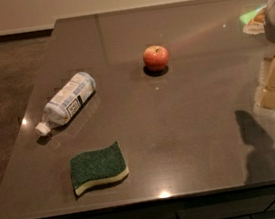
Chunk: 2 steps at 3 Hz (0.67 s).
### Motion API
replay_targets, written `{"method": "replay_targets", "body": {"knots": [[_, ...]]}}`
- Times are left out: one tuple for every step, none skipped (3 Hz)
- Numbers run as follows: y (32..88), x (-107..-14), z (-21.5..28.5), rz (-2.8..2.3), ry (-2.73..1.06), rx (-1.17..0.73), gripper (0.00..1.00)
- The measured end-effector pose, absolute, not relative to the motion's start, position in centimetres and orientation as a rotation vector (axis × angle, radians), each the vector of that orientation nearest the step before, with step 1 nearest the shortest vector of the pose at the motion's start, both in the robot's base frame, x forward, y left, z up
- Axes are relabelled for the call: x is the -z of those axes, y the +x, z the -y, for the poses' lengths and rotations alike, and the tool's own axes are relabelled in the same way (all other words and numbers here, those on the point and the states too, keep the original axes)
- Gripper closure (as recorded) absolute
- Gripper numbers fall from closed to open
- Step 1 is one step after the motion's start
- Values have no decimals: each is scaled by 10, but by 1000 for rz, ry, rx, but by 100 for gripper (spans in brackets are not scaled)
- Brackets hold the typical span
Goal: Move sponge near apple
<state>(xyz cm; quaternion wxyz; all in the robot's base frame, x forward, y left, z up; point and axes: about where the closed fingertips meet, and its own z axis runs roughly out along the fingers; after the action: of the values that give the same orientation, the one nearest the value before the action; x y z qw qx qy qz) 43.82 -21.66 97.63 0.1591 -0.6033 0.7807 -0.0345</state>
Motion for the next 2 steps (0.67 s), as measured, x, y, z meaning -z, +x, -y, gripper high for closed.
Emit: {"method": "replay_targets", "body": {"knots": [[438, -976, 217, -2231, -1725, 99, 0], [438, -975, 200, -2176, -1819, 75, 0]]}}
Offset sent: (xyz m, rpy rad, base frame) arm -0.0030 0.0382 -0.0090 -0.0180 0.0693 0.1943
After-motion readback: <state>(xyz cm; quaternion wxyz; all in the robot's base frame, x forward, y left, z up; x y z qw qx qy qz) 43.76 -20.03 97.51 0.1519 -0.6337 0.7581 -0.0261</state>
